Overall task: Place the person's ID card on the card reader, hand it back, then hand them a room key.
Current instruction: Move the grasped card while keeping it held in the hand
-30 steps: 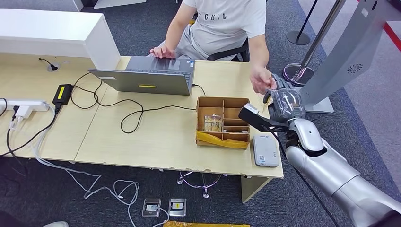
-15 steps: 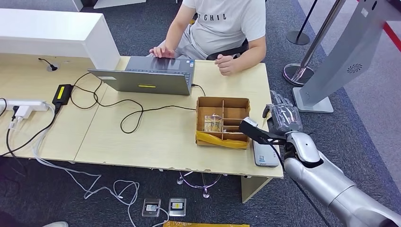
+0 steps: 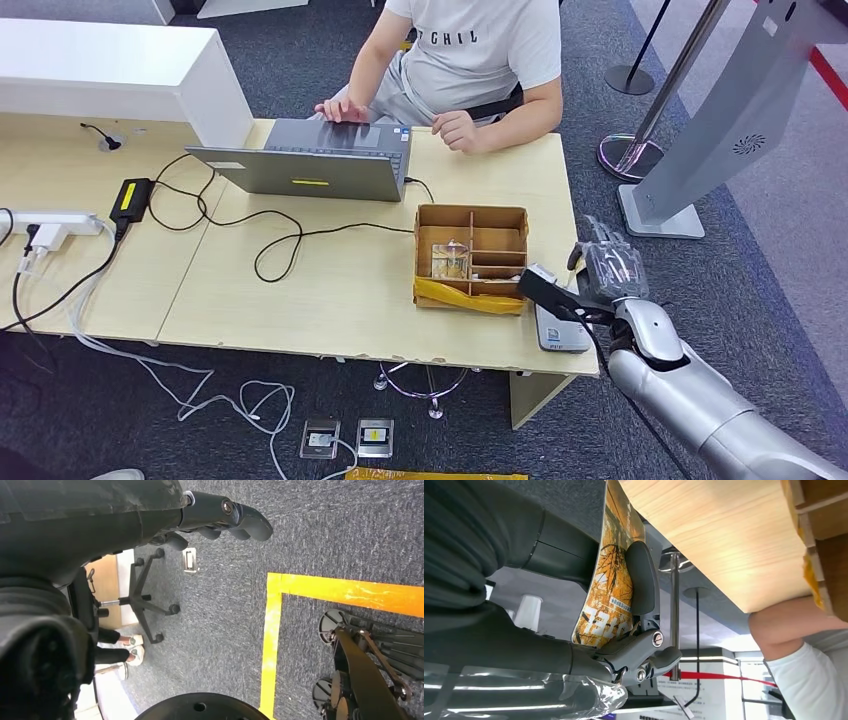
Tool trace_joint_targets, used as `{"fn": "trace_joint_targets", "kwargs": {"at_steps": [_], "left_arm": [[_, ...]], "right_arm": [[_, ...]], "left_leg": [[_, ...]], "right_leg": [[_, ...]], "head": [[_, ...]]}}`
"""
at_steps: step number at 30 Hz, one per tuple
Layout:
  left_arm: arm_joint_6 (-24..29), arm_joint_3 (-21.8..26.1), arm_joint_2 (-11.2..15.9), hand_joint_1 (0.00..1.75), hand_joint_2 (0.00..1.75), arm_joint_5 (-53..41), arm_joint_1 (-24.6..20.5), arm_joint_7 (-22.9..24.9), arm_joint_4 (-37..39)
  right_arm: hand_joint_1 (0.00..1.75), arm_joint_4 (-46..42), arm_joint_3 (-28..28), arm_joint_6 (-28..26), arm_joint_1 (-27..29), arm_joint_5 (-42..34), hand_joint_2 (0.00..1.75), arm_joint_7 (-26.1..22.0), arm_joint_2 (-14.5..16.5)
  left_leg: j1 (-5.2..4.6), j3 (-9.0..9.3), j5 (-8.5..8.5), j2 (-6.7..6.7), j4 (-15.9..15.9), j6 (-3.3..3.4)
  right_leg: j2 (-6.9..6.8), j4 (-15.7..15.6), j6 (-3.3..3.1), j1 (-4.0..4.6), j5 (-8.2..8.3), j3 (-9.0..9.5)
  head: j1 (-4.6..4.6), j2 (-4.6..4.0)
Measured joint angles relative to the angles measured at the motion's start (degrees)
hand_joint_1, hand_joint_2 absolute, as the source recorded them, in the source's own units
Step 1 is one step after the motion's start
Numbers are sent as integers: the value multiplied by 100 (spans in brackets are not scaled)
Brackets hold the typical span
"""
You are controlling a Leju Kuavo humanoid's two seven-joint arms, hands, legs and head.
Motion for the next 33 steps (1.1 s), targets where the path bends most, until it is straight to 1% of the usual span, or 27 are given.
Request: {"fn": "trace_joint_targets", "kwargs": {"at_steps": [9,16,26,33], "left_arm": [[11,-69,1,0,0,-10,-1,39,0],[10,-85,7,0,0,-16,-2,43,0],[42,-108,9,0,0,10,-4,80,0],[57,-178,7,0,0,9,-6,76,0]], "right_arm": [[175,251,-55,-5,201,-69,175,-116,-13],[175,392,-56,-20,305,-110,175,-212,35],[175,579,-53,5,352,-103,175,-307,249],[175,703,-51,47,356,-102,175,-333,329]], "left_leg": [[0,-1,0,0,0,0],[0,-1,0,0,0,0],[1,0,0,0,0,0],[0,4,0,1,0,0]], "right_leg": [[-1,0,0,0,0,0],[-1,0,0,0,0,0],[0,0,0,1,0,1],[2,0,0,0,0,4]], "head": [[0,0],[-1,0],[-1,0],[0,0]]}}
